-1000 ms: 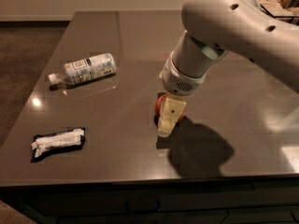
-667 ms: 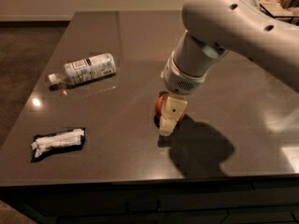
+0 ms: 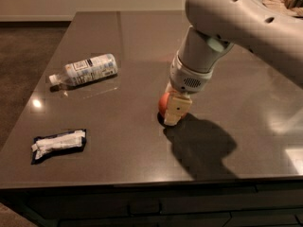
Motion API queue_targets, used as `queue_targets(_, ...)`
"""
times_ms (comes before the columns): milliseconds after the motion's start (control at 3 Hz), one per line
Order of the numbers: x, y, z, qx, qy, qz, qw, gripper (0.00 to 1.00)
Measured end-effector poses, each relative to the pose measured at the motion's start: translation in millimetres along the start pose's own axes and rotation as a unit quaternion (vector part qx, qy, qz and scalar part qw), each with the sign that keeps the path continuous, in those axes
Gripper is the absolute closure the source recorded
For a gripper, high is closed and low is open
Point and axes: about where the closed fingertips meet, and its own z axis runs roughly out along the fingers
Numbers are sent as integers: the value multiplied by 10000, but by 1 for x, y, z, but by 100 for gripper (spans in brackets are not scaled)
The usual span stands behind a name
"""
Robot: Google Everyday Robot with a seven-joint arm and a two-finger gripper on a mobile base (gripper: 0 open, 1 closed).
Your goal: Move apple near rxbar blueberry
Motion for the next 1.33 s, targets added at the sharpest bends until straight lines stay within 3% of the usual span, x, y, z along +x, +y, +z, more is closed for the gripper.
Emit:
queue_targets(333,-11,17,-10,-123,23,-182,9998,63)
queue_targets(667,-48,54,-16,-307,-114,-735,9968,87)
queue_targets(1000,-91,90,-3,-542,-234,-1313,9896,100)
queue_targets(1333,-122,109,16,-713,-295,-1664,9830,100)
